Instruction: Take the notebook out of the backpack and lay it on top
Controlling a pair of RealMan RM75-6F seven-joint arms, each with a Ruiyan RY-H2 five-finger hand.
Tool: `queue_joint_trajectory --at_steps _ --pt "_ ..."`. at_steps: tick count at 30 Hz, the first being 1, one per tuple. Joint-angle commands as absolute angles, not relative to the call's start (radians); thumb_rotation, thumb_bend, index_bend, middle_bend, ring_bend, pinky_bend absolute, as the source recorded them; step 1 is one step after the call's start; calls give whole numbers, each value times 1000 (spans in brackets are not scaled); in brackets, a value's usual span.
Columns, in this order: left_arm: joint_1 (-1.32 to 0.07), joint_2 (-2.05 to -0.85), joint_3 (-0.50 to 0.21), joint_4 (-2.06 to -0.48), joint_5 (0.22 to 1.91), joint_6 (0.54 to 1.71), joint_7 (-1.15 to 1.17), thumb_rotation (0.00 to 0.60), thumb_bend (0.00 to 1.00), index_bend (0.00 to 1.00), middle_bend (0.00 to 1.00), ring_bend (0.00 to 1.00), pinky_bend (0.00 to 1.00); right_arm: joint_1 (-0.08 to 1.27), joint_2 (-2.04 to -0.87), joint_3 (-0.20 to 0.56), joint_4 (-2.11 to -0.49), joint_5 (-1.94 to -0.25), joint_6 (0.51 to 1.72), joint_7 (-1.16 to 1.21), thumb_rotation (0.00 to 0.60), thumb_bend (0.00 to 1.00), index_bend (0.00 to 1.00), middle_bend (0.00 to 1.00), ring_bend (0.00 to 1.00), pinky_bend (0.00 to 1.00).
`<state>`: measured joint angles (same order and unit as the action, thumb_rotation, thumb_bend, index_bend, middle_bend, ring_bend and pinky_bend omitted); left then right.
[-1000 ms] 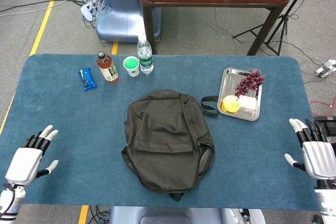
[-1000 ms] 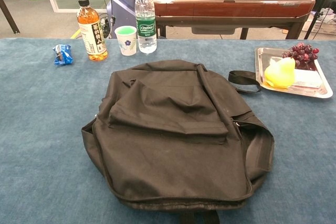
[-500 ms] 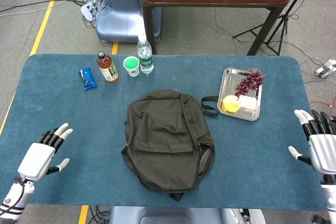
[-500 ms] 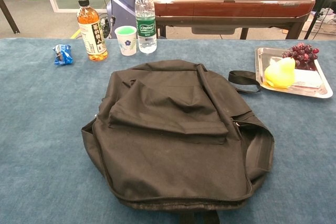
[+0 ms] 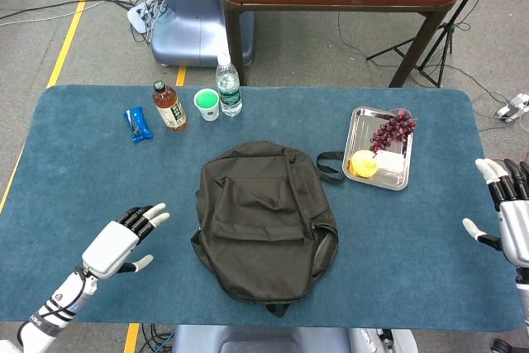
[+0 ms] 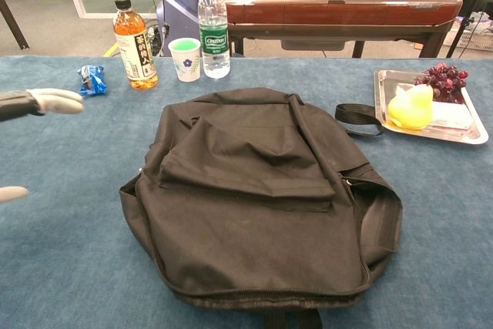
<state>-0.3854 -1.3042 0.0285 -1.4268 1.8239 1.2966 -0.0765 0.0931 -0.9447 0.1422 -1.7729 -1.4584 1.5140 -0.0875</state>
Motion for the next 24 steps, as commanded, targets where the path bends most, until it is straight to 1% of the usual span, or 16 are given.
queue_joint_trajectory --at_steps 1,11,17,24 --pt "-421 -1345 39 -1397 1860 1286 -97 600 227 78 36 53 113 90 -947 142 -1769 -1457 1519 -83 600 149 0 125 14 15" --pt "-516 -1468 61 -1290 1933 1261 -114 600 227 75 32 51 109 72 -951 135 -1762 -1452 1539 -73 600 148 0 125 14 16" --pt "-550 -1523 80 -1226 1947 1252 -126 600 227 75 32 51 109 58 -954 128 -1755 -1452 1553 -70 600 148 0 125 14 16" --pt "-578 -1575 86 -1199 1935 1251 -151 600 227 75 32 51 109 42 -963 124 -1740 -1440 1564 -58 600 148 0 125 14 16"
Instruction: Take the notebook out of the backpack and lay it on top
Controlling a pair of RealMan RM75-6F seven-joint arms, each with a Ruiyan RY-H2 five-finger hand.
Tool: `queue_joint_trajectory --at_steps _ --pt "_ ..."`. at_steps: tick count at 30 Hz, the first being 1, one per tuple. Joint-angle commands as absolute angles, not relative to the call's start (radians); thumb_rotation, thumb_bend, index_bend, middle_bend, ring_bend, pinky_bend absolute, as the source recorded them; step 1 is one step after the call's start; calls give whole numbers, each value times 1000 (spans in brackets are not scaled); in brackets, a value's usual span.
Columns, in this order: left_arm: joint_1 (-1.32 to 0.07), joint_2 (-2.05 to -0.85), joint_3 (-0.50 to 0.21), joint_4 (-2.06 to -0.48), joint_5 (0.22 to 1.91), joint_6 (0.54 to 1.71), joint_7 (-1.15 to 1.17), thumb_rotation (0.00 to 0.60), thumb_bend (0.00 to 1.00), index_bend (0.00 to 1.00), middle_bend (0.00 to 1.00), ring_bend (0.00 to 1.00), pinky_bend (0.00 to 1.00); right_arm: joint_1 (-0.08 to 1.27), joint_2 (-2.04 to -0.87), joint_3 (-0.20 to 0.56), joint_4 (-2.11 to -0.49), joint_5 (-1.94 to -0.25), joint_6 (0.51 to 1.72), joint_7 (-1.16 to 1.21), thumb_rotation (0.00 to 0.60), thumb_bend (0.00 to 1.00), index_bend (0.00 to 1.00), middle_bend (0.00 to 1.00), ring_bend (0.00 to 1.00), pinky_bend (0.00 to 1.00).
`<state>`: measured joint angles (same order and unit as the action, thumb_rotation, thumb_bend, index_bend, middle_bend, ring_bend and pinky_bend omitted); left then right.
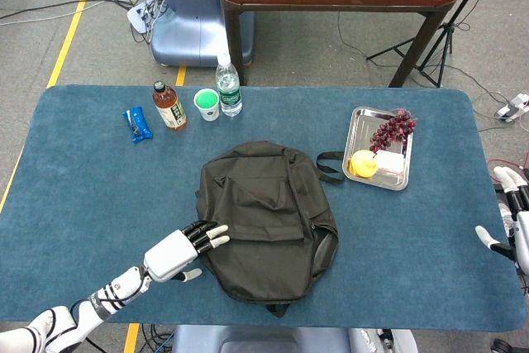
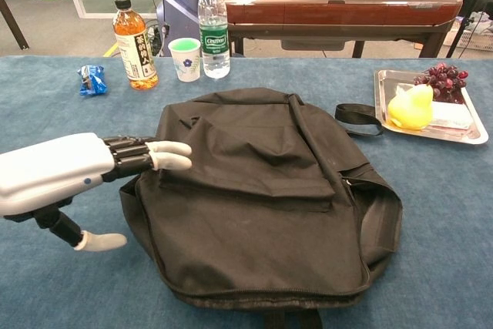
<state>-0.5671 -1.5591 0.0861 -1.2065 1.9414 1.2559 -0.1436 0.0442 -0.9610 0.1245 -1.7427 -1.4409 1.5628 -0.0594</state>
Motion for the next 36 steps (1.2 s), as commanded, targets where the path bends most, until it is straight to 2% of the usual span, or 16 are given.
queue_joint_trajectory --at_steps 1,9,14,19,24,31,34,36 --pt "-582 -1584 85 -1194 1931 1248 -153 600 227 76 32 51 109 41 -963 123 -1738 -1440 1565 -56 600 148 0 125 14 16" --pt "-629 -1650 56 -1167 1875 1201 -170 600 225 97 32 53 109 31 -966 122 -1723 -1439 1573 -41 600 148 0 125 14 16" --pt "-651 -1669 44 -1169 1847 1188 -185 600 226 200 32 63 109 29 -969 122 -1710 -1437 1569 -28 600 148 0 125 14 15" --pt "-662 -1670 34 -1184 1817 1192 -230 600 240 227 34 75 109 32 -972 124 -1699 -1435 1564 -19 600 148 0 125 14 16" --pt "-669 -1660 31 -1211 1787 1188 -269 600 371 261 48 75 109 36 -978 126 -1687 -1434 1556 -13 600 148 0 125 14 16" --pt "-674 -1659 36 -1230 1759 1172 -272 600 548 372 73 88 109 39 -983 128 -1677 -1434 1552 -6 600 148 0 125 14 16" --pt "-672 -1662 31 -1238 1738 1167 -261 600 618 445 87 97 109 38 -982 129 -1675 -1434 1552 -3 600 148 0 125 14 16" --pt "-667 -1665 20 -1247 1715 1165 -257 600 673 529 109 114 109 38 -982 128 -1673 -1434 1551 -1 600 148 0 125 14 16"
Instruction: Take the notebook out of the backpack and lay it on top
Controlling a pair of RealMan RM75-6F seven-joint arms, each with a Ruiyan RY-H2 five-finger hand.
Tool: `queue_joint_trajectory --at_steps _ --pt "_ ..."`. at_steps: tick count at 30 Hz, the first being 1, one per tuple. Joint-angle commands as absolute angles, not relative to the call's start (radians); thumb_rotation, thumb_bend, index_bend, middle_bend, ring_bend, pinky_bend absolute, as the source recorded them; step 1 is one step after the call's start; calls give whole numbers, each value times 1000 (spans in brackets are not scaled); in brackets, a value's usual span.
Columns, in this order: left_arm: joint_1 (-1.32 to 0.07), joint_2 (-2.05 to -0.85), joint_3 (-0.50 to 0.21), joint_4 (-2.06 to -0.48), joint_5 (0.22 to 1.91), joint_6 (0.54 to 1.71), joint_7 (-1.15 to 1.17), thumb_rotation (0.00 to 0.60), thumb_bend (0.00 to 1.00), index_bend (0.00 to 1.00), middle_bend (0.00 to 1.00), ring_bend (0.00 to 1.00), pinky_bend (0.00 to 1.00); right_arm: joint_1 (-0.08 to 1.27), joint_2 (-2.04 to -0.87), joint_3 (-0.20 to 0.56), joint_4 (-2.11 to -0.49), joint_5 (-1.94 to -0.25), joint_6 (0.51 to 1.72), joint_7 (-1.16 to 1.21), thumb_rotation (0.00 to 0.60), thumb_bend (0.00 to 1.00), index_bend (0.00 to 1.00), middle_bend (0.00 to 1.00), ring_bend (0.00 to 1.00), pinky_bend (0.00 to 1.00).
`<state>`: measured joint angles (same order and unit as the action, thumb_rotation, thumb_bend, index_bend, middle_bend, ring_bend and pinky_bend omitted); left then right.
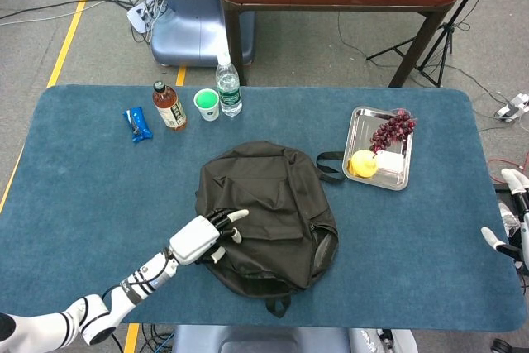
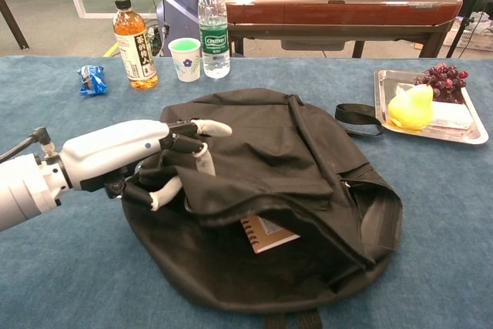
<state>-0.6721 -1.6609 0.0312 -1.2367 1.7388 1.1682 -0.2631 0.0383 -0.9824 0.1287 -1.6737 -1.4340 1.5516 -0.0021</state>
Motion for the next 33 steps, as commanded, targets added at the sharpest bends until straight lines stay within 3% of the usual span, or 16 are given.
queue_joint_trajectory --at_steps 1,5,12,23,33 --pt "-664 -1668 13 -1253 1702 1167 -258 600 691 564 122 124 109 39 -983 128 -1673 -1435 1550 -1 600 148 0 125 14 16" --pt "-646 -1680 -35 -1292 1616 1164 -271 600 720 665 174 160 109 49 -978 115 -1672 -1474 1537 11 600 148 0 125 14 16" --pt "-633 -1661 -123 -1406 1454 1121 -260 600 734 695 201 166 109 83 -964 76 -1711 -1593 1504 27 600 148 0 125 14 27" --pt "-629 -1633 -249 -1562 1220 1081 -183 600 754 667 211 175 109 207 -957 -5 -1787 -1781 1323 60 600 148 0 125 24 59" --pt "-650 -1649 -295 -1599 1116 1088 -56 600 754 571 211 175 109 340 -989 -71 -1830 -1902 1142 104 600 149 0 125 33 99"
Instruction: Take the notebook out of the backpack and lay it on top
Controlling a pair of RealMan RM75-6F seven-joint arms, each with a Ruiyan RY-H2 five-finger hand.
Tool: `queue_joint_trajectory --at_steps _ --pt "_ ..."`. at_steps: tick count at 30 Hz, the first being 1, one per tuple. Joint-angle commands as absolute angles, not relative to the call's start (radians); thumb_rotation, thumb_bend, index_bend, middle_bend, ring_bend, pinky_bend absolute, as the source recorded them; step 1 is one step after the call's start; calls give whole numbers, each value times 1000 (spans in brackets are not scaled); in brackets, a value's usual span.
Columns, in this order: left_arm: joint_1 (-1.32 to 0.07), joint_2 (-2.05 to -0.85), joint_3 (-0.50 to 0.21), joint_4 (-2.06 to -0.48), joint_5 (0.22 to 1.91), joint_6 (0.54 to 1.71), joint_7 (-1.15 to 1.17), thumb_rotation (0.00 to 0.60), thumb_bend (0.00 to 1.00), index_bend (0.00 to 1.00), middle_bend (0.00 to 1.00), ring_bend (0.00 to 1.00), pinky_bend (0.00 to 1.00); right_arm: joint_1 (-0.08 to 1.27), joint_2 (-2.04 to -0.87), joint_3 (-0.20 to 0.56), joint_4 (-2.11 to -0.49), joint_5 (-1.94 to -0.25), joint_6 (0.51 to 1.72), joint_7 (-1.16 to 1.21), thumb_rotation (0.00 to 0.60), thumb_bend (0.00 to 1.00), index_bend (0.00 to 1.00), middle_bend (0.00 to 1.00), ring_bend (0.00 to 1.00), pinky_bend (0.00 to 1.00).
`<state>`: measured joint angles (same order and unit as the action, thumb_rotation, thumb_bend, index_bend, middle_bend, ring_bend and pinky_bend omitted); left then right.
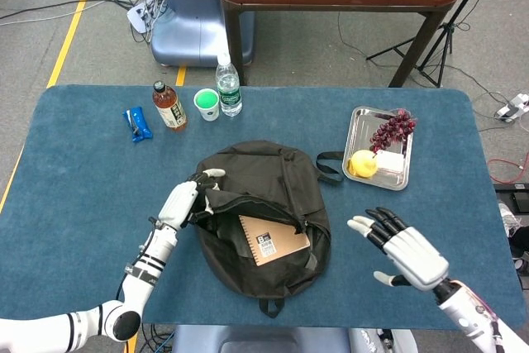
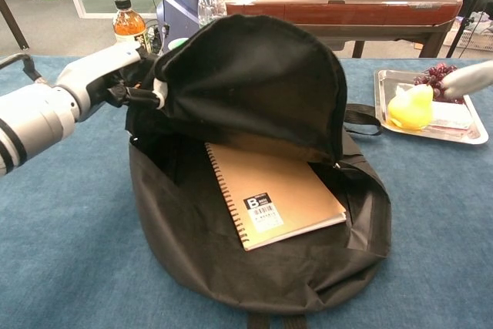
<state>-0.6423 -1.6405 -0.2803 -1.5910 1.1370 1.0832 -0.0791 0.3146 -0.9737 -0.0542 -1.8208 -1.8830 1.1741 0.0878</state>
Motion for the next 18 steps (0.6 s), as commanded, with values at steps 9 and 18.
queue_joint_trajectory --at_steps 9,18 --pt "-662 -1654 -321 -1635 1053 1093 0 600 754 474 211 175 109 445 -1064 -116 -1825 -1931 1006 196 600 160 0 126 33 106" --pt "-656 -1641 -325 -1679 1022 1102 22 600 753 474 211 176 109 547 -1174 -54 -1790 -1856 893 125 600 160 0 126 33 107"
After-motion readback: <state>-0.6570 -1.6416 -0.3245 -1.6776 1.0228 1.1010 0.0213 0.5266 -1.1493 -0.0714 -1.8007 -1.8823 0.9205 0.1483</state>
